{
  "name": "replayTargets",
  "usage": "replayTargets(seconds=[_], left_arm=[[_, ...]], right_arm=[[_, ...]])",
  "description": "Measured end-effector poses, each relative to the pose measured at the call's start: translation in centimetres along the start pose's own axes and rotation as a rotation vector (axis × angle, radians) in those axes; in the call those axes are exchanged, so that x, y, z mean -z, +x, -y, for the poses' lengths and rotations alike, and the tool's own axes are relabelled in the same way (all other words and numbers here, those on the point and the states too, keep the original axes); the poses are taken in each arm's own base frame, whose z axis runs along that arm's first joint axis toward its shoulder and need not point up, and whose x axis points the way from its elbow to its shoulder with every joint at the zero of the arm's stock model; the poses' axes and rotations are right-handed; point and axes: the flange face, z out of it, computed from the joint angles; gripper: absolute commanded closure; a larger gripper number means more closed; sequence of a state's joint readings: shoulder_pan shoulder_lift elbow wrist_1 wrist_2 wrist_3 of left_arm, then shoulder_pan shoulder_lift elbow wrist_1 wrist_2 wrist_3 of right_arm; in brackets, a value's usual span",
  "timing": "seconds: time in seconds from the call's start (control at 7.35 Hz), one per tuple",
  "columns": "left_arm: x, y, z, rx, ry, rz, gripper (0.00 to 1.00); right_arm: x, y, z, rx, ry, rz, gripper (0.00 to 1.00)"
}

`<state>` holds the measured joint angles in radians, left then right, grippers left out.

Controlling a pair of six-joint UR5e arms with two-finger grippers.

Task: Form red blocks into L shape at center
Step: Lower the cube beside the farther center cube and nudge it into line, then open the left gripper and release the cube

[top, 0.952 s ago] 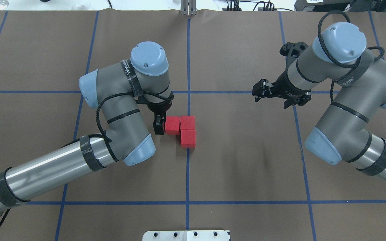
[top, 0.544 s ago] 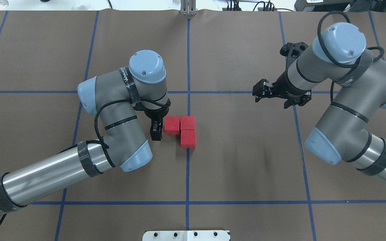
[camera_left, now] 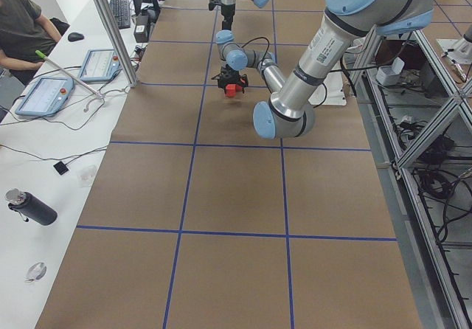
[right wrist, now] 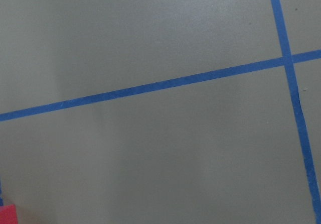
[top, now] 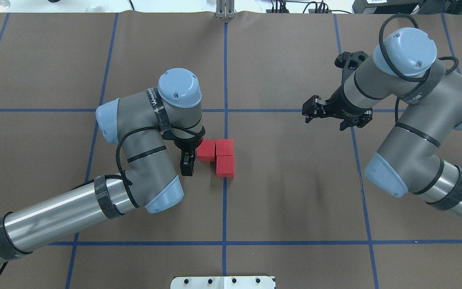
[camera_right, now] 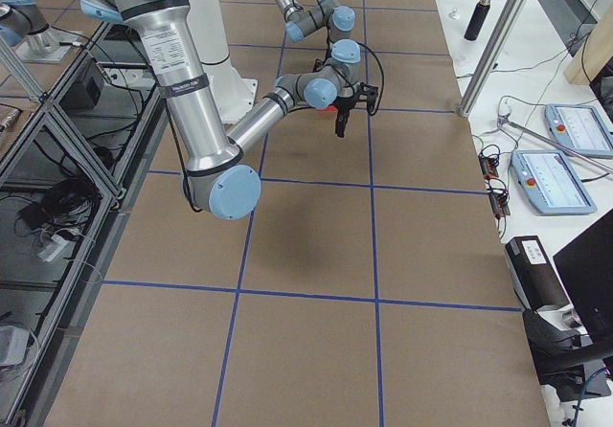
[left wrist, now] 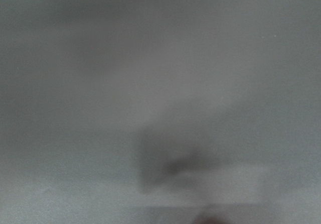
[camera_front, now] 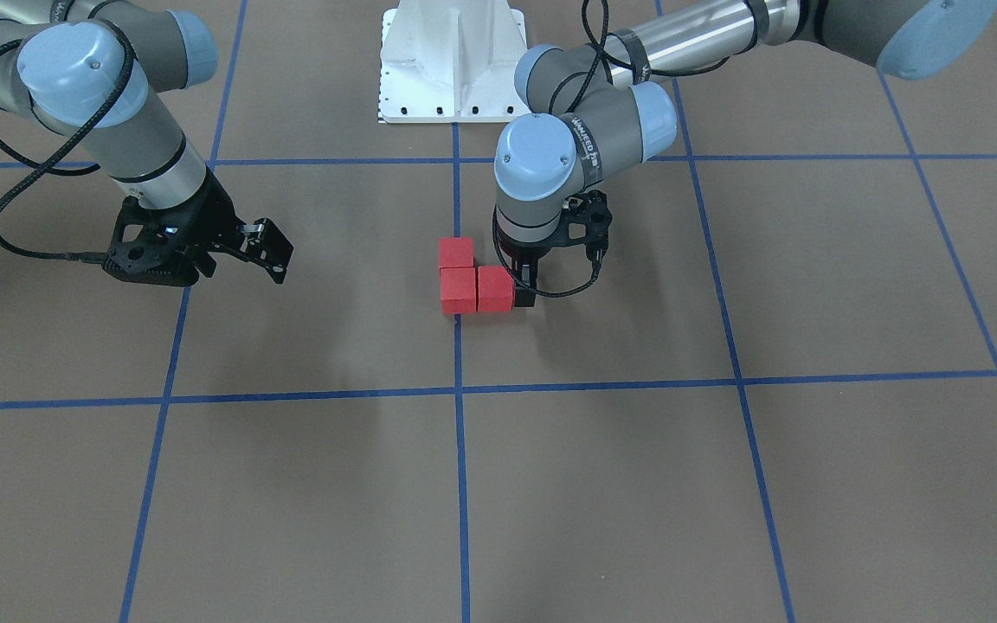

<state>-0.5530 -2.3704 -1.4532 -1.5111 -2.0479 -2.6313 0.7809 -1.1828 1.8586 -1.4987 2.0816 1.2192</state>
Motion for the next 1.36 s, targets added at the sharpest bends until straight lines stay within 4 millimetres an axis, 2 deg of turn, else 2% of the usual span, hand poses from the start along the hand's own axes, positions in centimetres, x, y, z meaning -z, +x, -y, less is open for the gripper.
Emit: replayTargets(seconds=[0.82,1.36], left_arm=[[-0.9,-2.1,-1.1,-0.016,0.016,0.033,0.0],[-0.8,-2.2,-1.1,-0.018,0.015,0.033,0.0]], right_arm=[[-0.1,0.0,0.0,0.001,-0.001,-0.001,0.0],[0.0,0.0,0.0,0.001,0.0,-0.001,0.0]])
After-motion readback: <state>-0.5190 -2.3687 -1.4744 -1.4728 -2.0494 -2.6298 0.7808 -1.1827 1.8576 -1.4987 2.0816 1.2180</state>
